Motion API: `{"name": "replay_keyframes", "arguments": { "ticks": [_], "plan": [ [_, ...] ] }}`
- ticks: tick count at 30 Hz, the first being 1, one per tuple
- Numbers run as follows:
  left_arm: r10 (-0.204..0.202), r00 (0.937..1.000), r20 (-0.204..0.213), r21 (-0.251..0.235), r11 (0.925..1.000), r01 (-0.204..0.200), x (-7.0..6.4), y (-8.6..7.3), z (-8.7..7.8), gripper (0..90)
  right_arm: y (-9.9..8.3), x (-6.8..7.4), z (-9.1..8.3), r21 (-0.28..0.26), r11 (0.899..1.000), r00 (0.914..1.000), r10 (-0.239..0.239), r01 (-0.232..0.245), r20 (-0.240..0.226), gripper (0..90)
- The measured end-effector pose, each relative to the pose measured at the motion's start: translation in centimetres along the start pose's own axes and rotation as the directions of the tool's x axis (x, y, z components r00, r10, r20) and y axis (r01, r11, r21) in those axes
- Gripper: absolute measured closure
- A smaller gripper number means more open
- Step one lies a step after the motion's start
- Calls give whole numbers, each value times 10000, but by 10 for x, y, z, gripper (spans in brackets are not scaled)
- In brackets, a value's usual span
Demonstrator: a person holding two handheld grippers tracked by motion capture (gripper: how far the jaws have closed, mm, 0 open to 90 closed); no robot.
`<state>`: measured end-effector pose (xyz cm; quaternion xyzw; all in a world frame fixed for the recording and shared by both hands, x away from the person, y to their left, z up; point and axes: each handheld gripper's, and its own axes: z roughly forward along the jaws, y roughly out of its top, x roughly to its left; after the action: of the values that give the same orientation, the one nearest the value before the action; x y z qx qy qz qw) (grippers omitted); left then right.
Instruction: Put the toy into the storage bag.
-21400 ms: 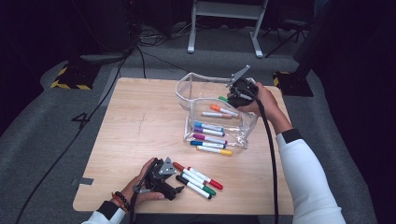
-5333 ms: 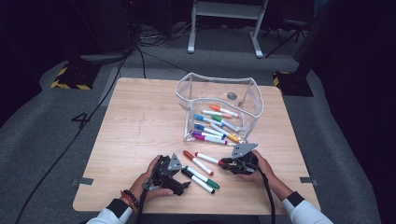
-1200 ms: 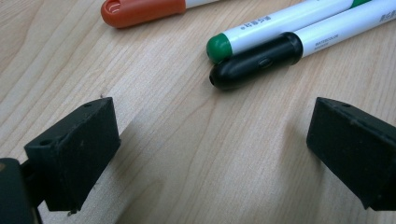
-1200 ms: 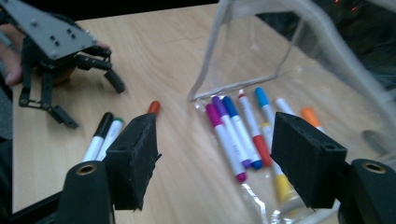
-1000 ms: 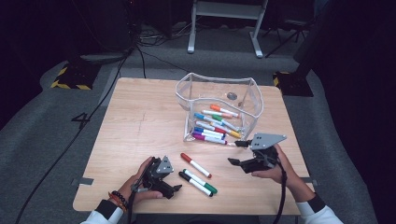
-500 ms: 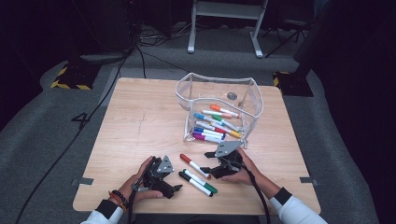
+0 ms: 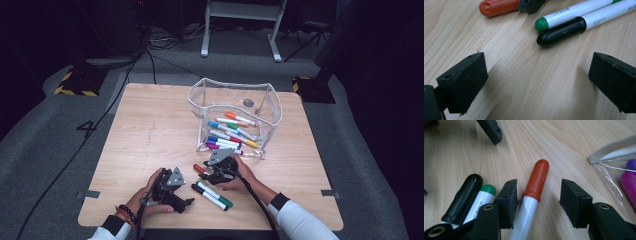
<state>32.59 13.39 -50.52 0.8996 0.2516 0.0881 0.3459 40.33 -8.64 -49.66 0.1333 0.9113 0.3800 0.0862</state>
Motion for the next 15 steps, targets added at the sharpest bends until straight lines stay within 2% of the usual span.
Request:
{"name": "replay_keyframes", "arguments": {
  "ticks": [2,4,8,15],
  "plan": [
    [6,10000,2,3,10000,-6,0,0,0,24,-2,-3,1,-69,9996,9995,272,-274,-188,510],
    [2,10000,2,2,10000,-2,0,0,0,24,-3,-5,0,-122,9991,9986,406,-410,-325,602],
    [12,10000,0,9,10000,-12,0,0,0,24,-6,-8,-2,-292,9982,9983,514,-522,-266,722],
    [-16,10000,12,-14,10000,16,0,0,0,24,-13,-12,-9,-254,9984,9987,498,-499,-73,747]
  ]
}}
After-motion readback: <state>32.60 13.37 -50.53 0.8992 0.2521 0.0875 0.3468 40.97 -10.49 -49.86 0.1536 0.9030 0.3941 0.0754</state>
